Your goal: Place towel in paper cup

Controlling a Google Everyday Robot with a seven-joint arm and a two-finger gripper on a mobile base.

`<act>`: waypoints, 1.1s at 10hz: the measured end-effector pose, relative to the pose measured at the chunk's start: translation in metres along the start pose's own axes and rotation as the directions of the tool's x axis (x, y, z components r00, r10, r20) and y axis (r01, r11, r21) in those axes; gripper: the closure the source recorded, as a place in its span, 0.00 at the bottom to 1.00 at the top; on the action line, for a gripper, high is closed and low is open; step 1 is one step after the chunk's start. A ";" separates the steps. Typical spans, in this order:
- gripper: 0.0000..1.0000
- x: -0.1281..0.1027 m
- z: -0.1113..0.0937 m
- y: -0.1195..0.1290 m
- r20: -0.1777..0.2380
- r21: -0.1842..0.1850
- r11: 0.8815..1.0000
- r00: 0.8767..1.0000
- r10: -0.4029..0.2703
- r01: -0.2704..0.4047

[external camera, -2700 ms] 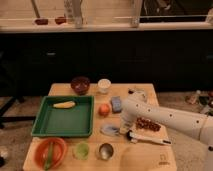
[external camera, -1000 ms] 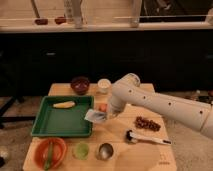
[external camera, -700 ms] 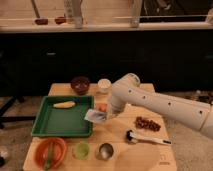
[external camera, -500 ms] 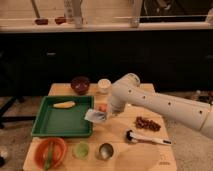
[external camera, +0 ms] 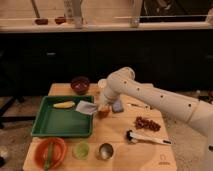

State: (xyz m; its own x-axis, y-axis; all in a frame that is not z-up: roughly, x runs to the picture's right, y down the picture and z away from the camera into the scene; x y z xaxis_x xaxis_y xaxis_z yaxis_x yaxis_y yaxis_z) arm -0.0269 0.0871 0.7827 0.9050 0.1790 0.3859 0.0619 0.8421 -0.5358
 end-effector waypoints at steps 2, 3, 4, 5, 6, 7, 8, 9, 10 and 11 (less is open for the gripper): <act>1.00 -0.001 0.001 -0.023 0.124 0.011 0.999 0.992 0.030 -0.031; 1.00 0.000 0.000 -0.032 0.178 0.015 0.998 0.983 0.051 -0.054; 1.00 0.004 0.000 -0.043 0.261 0.016 0.995 0.961 0.090 -0.097; 1.00 0.008 0.000 -0.049 0.305 0.015 0.992 0.946 0.112 -0.122; 1.00 0.013 0.000 -0.055 0.337 0.013 0.989 0.932 0.132 -0.144; 1.00 0.015 0.001 -0.059 0.361 0.010 0.987 0.921 0.145 -0.159; 1.00 0.014 0.001 -0.060 0.362 0.009 0.987 0.921 0.144 -0.158; 1.00 0.013 0.002 -0.060 0.362 0.008 0.988 0.921 0.143 -0.156; 1.00 0.013 0.002 -0.060 0.362 0.008 0.988 0.921 0.143 -0.157; 1.00 0.013 0.002 -0.060 0.362 0.008 0.988 0.921 0.143 -0.157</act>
State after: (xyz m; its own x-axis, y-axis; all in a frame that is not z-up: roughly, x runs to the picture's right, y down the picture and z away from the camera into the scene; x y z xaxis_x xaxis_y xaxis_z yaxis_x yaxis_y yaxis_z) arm -0.0194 0.0402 0.8211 0.6900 0.4697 0.5507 -0.0839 0.8077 -0.5836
